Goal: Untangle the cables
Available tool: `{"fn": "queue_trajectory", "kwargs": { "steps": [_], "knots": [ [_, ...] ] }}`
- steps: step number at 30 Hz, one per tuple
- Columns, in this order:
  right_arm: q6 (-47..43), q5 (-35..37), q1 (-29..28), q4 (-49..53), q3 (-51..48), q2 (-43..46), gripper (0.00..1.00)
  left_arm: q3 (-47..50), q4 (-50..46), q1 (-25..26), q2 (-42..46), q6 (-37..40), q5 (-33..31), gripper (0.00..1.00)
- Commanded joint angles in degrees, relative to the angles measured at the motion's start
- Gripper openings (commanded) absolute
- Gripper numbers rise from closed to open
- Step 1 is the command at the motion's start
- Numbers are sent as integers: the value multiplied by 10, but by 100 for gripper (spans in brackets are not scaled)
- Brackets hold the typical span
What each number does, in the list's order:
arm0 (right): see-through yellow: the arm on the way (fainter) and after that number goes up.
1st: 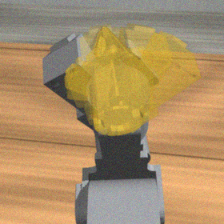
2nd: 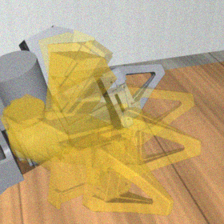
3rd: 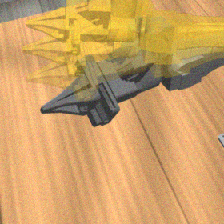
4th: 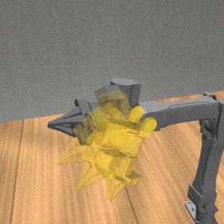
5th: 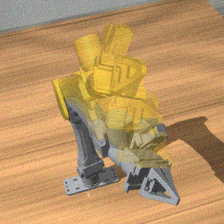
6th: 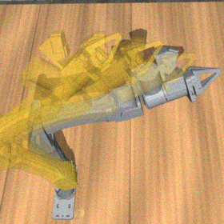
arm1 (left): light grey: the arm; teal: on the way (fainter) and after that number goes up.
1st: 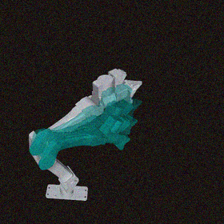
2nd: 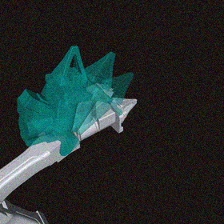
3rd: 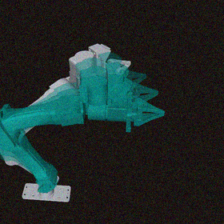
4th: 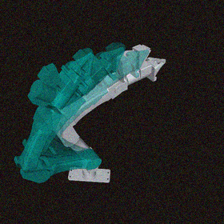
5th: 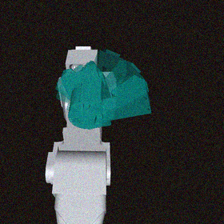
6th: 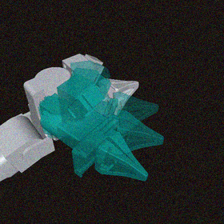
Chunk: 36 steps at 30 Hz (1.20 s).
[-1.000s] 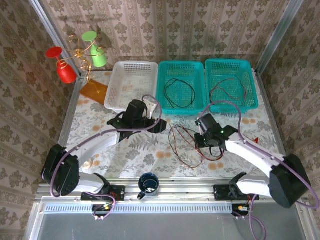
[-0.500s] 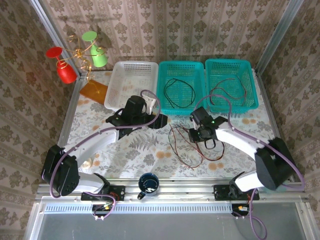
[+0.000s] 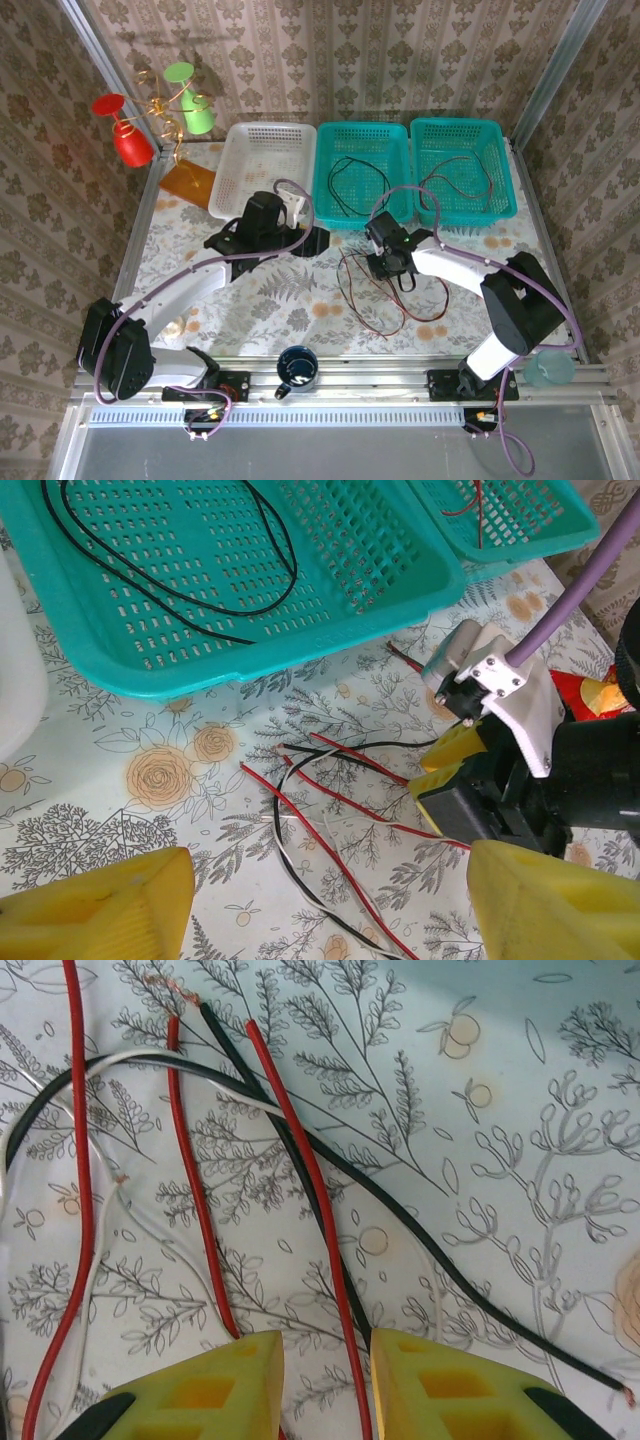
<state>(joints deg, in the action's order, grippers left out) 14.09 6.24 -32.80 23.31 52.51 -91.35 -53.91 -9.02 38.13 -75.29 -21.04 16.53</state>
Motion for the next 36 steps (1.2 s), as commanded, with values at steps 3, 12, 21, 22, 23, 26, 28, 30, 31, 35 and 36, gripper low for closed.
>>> {"fn": "queue_trajectory", "kwargs": {
  "steps": [3,12,21,22,23,26,28,30,31,35,36],
  "knots": [
    [27,15,-7,-72,-56,20,31,10,-7,-4,12,-5,3,73],
    [19,48,-9,-105,-103,45,35,10,-7,-5,13,-5,4,73],
    [27,39,-12,-117,-127,21,30,14,-7,-4,13,-8,4,73],
    [28,41,-14,-119,-129,17,29,13,-7,-4,13,-8,3,73],
    [30,44,-16,-119,-130,13,28,13,-7,-5,13,-8,4,73],
    [33,59,-27,-112,-123,1,24,14,-7,-4,14,-10,3,73],
    [33,61,-31,-113,-120,-9,18,14,-7,-4,15,-10,3,73],
    [32,59,-32,-113,-118,-15,13,14,-10,-4,16,-10,3,73],
    [31,58,-32,-114,-119,-16,10,14,-12,-4,18,-9,2,73],
    [25,57,-34,-123,-127,2,1,15,-17,-4,23,-7,-1,73],
    [24,56,-34,-125,-130,11,0,14,-18,-4,24,-5,-1,73]
  ]
}}
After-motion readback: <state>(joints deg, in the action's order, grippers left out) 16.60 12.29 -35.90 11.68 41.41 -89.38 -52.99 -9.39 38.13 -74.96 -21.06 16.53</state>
